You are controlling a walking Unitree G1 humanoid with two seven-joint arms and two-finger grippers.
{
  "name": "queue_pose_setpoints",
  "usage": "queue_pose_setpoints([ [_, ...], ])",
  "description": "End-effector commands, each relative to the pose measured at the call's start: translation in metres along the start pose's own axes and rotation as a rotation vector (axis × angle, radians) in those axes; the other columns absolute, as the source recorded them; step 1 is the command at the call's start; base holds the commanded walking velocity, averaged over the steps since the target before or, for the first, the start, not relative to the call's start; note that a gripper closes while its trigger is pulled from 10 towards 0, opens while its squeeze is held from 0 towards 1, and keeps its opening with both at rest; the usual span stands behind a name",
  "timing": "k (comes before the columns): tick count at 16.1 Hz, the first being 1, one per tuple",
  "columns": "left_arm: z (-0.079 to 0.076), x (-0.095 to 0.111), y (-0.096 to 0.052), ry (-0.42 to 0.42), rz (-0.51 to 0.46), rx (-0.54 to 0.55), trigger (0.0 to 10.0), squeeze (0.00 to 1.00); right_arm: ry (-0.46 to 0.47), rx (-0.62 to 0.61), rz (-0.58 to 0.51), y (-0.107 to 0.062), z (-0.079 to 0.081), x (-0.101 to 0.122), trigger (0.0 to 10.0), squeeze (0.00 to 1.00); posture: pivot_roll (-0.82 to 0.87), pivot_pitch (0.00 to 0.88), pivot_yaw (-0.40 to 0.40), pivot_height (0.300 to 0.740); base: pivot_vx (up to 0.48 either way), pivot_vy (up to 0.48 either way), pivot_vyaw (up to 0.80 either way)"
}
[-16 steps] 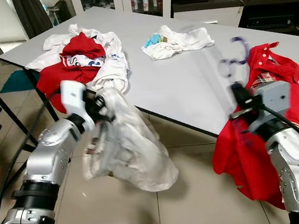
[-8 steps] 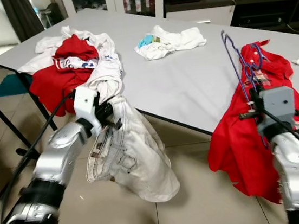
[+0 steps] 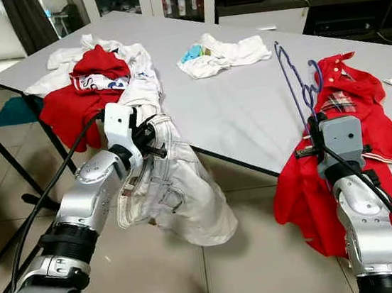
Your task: Hang hanger
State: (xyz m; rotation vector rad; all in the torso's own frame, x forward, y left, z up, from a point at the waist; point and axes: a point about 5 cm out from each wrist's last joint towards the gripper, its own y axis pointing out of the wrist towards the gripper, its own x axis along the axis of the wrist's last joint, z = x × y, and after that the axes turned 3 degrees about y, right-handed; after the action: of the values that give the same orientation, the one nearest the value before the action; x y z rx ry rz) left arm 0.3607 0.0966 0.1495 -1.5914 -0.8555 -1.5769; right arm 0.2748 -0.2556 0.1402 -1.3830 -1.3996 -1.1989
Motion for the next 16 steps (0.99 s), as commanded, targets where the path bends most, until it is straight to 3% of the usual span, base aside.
queue_pose_setpoints([
  [1,0.0031,0.0235,0.0054,0.017,-0.087,0.002,10.0,0.0,-0.013,0.005,-0.018,0.0037,0.0018,0.0065,10.0,0.0,-0.13,0.0,0.029,0.74,0.277,0.0,0.0],
  [16,0.0021,0.0275,0.0079,0.019,-0.098,-0.016,10.0,0.0,-0.009,0.017,-0.011,0.0077,0.0037,0.0086,10.0,0.0,-0.13,0.0,0.033,0.74,0.433,0.0,0.0],
])
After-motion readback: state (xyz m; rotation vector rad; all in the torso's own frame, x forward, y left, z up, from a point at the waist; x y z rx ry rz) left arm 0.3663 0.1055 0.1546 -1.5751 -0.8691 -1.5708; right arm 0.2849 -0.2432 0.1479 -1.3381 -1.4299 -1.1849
